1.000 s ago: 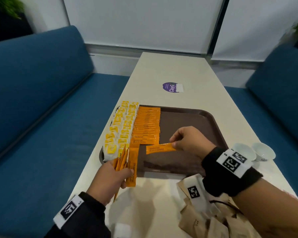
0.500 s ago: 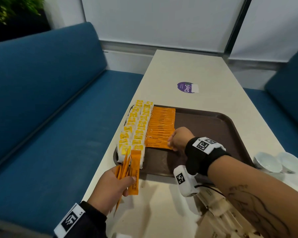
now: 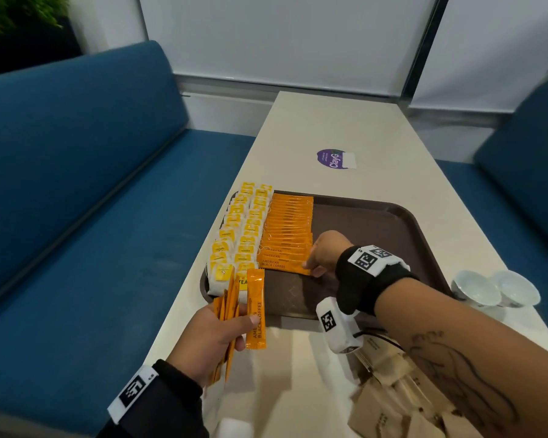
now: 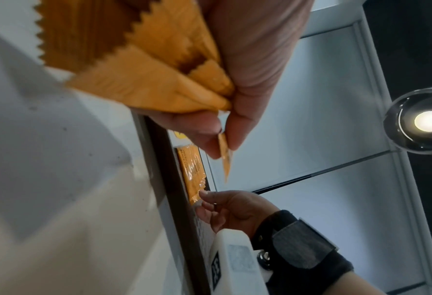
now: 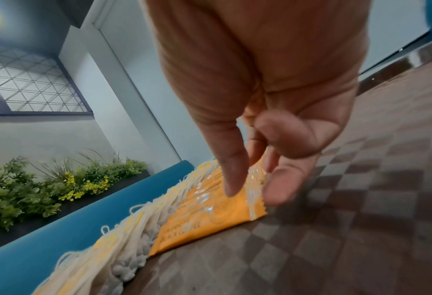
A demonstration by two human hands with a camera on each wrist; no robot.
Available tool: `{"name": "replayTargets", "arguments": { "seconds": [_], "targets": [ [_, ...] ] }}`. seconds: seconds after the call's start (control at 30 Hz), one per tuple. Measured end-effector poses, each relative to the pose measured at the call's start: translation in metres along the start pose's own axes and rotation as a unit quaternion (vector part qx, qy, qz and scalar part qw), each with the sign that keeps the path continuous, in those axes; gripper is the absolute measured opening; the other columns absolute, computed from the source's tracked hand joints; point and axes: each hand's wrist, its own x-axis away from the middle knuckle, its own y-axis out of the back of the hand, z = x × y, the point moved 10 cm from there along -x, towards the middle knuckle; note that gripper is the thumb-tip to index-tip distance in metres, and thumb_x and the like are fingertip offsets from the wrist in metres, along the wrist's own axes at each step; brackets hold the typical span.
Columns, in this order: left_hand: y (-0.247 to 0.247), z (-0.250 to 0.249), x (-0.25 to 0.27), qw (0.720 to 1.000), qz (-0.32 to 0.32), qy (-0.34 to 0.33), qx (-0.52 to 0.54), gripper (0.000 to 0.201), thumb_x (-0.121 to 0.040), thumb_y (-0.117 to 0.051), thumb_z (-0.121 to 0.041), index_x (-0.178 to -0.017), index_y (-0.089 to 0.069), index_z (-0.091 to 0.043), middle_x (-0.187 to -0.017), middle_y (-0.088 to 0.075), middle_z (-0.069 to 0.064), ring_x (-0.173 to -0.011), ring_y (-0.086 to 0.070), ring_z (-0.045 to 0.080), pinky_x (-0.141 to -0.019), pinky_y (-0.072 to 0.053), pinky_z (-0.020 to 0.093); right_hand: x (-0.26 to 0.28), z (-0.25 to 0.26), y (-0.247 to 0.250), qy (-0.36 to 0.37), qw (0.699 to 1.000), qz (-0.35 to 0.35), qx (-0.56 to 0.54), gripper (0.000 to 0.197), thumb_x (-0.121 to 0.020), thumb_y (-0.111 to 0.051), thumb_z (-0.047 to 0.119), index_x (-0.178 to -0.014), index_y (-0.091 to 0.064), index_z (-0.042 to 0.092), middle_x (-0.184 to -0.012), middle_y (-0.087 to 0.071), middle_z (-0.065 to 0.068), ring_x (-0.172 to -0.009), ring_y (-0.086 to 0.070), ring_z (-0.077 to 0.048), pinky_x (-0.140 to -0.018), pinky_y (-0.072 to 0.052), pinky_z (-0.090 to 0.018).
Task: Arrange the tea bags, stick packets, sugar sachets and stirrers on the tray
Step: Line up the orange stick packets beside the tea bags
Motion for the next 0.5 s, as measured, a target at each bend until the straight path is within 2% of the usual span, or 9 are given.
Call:
{"name": "replayTargets", "arguments": {
  "seconds": [0.03, 0.1, 0.13, 0.17, 0.23, 0.3, 0.37, 0.43, 0.5],
  "targets": [
    [-0.001, -0.001, 0.000, 1.000, 0.002, -0.002, 0.004, 0.009, -0.086, -0.064, -0.017, -0.086, -0.064, -0.007, -0.061, -0.059, 0.005, -0.051, -0.055, 0.013, -0.057, -0.050, 0.022, 0.003, 0.001, 0.004, 0.012, 1.000, -0.010, 0.004, 0.024, -0.085, -0.068, 0.018, -0.102, -0.062, 0.003, -0.106, -0.068, -0.011, -0.093, -0.066, -0.021, -0.089, -0.053, -0.035],
    [-0.005, -0.002, 0.000, 1.000, 0.006, -0.011, 0.010, 0.011, -0.085, -0.065, -0.016, -0.088, -0.064, -0.006, -0.064, -0.060, 0.006, -0.053, -0.055, 0.014, -0.060, -0.051, 0.025, 0.018, 0.004, 0.015, 0.044, 0.998, -0.039, 0.009, 0.030, -0.085, -0.069, 0.024, -0.105, -0.060, 0.003, -0.109, -0.066, -0.014, -0.097, -0.064, -0.025, -0.090, -0.053, -0.037],
    [-0.006, -0.004, 0.000, 1.000, 0.006, -0.016, 0.016, 0.010, -0.085, -0.065, -0.016, -0.087, -0.065, -0.006, -0.064, -0.061, 0.006, -0.054, -0.055, 0.014, -0.061, -0.050, 0.026, 0.029, 0.007, 0.018, 0.068, 0.997, -0.044, -0.020, 0.030, -0.086, -0.068, 0.025, -0.105, -0.059, 0.004, -0.105, -0.066, -0.014, -0.093, -0.064, -0.024, -0.086, -0.054, -0.035],
    [-0.009, -0.005, 0.001, 0.999, 0.005, -0.019, 0.025, 0.008, -0.085, -0.065, -0.015, -0.085, -0.065, -0.007, -0.062, -0.061, 0.005, -0.054, -0.055, 0.014, -0.062, -0.050, 0.027, 0.044, 0.009, 0.019, 0.095, 0.992, -0.041, -0.069, 0.027, -0.086, -0.068, 0.025, -0.102, -0.059, 0.006, -0.098, -0.066, -0.012, -0.082, -0.064, -0.020, -0.075, -0.054, -0.031],
    [-0.014, -0.007, 0.003, 0.999, 0.011, -0.022, 0.040, 0.006, -0.085, -0.065, -0.014, -0.083, -0.065, -0.009, -0.062, -0.061, 0.005, -0.054, -0.054, 0.015, -0.063, -0.049, 0.028, 0.073, 0.012, 0.012, 0.136, 0.981, -0.004, -0.141, 0.022, -0.085, -0.070, 0.025, -0.096, -0.059, 0.010, -0.088, -0.064, -0.008, -0.067, -0.059, -0.012, -0.058, -0.046, -0.025],
    [-0.024, -0.011, 0.005, 0.998, 0.037, -0.030, 0.030, 0.004, -0.083, -0.066, -0.011, -0.084, -0.064, -0.008, -0.063, -0.060, 0.006, -0.052, -0.053, 0.014, -0.061, -0.049, 0.026, 0.097, 0.013, 0.003, 0.179, 0.970, 0.026, -0.161, 0.021, -0.083, -0.071, 0.027, -0.097, -0.059, 0.015, -0.091, -0.064, -0.006, -0.067, -0.059, -0.010, -0.053, -0.043, -0.021],
    [-0.037, -0.015, 0.007, 0.996, 0.076, -0.045, -0.013, 0.005, -0.082, -0.067, -0.005, -0.082, -0.062, -0.006, -0.058, -0.059, 0.003, -0.046, -0.050, 0.010, -0.054, -0.046, 0.021, 0.116, 0.014, 0.001, 0.224, 0.958, 0.024, -0.180, 0.025, -0.083, -0.071, 0.024, -0.103, -0.059, 0.019, -0.092, -0.063, -0.004, -0.068, -0.060, -0.009, -0.053, -0.043, -0.018],
    [-0.048, -0.018, 0.010, 0.991, 0.111, -0.053, -0.055, 0.009, -0.080, -0.069, -0.001, -0.080, -0.061, -0.007, -0.054, -0.058, -0.002, -0.044, -0.050, 0.007, -0.049, -0.044, 0.018, 0.128, 0.012, -0.003, 0.258, 0.946, 0.028, -0.194, 0.031, -0.082, -0.072, 0.013, -0.109, -0.060, 0.018, -0.089, -0.061, -0.004, -0.067, -0.059, -0.008, -0.060, -0.049, -0.020],
    [-0.054, -0.019, 0.014, 0.986, 0.134, -0.055, -0.084, 0.015, -0.074, -0.075, -0.006, -0.080, -0.062, -0.010, -0.056, -0.060, -0.004, -0.048, -0.053, 0.007, -0.048, -0.044, 0.018, 0.135, 0.005, -0.012, 0.267, 0.944, 0.056, -0.186, 0.032, -0.079, -0.073, 0.004, -0.106, -0.064, 0.018, -0.091, -0.060, -0.009, -0.073, -0.060, -0.013, -0.072, -0.057, -0.029]
  ]
}}
